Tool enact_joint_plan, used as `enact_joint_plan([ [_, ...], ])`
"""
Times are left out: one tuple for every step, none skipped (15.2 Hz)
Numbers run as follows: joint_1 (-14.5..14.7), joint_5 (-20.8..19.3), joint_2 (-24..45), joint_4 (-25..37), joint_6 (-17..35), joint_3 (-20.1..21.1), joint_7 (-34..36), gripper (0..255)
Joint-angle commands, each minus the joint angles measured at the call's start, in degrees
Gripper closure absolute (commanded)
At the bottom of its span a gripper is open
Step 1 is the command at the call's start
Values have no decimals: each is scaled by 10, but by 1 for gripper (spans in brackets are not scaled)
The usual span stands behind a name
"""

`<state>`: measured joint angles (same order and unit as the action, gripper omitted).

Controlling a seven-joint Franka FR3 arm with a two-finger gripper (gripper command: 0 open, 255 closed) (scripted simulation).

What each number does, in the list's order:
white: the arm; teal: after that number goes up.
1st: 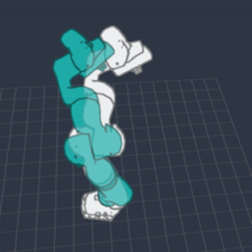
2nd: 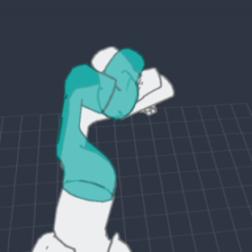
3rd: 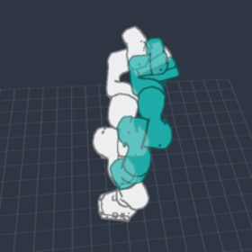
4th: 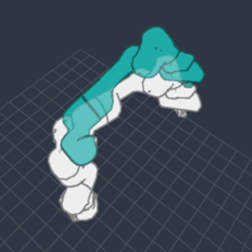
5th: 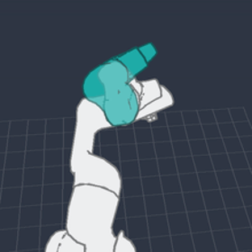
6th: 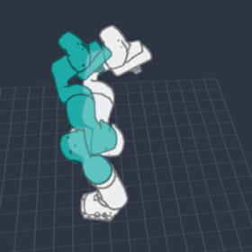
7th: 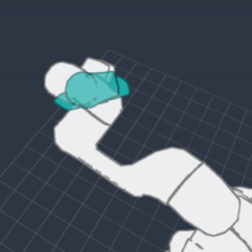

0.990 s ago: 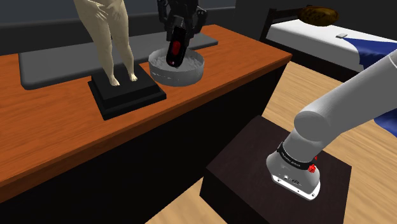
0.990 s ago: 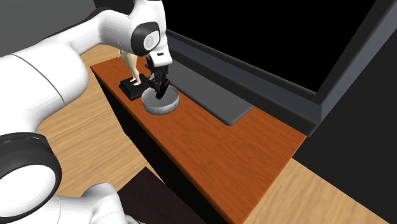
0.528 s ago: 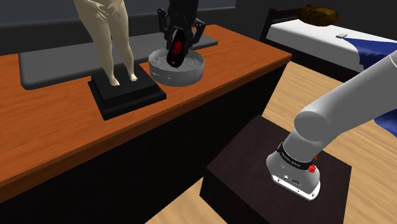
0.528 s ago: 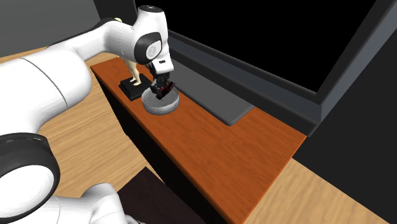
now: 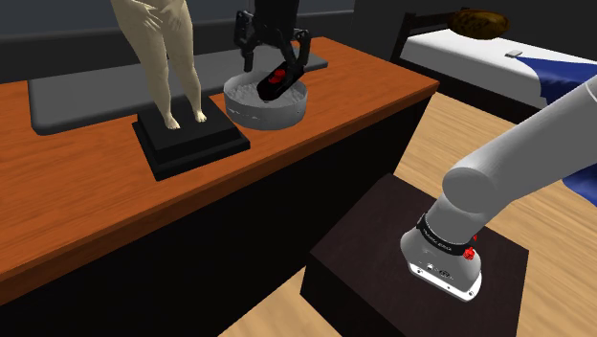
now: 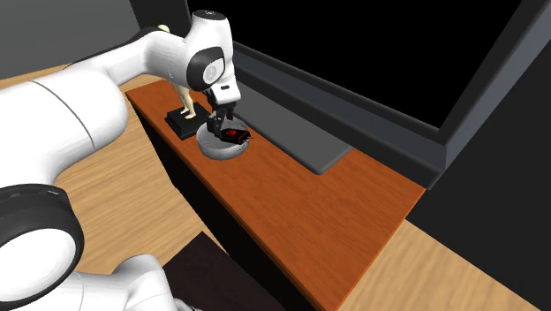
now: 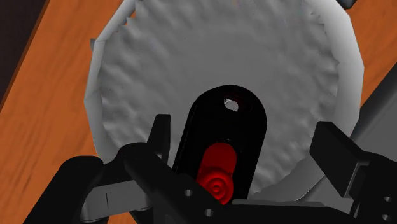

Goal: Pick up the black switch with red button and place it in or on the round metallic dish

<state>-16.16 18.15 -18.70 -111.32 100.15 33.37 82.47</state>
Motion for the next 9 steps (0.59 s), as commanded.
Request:
enact_joint_plan([
  [0,0,0,0,0,0,0,0],
  [0,0,0,0,0,0,0,0],
  [0,0,1,-2,2,1,0,0],
  [-1,-2,2,17,-17,-3,1,0],
  [-3,-4,4,38,-36,-6,3,0],
  [-5,-7,6,58,-55,-9,4,0],
  [-6,-9,9,76,-69,-11,6,0],
  [-6,-9,9,76,-69,-11,6,0],
  [-6,-9,9,75,-69,-11,6,0],
])
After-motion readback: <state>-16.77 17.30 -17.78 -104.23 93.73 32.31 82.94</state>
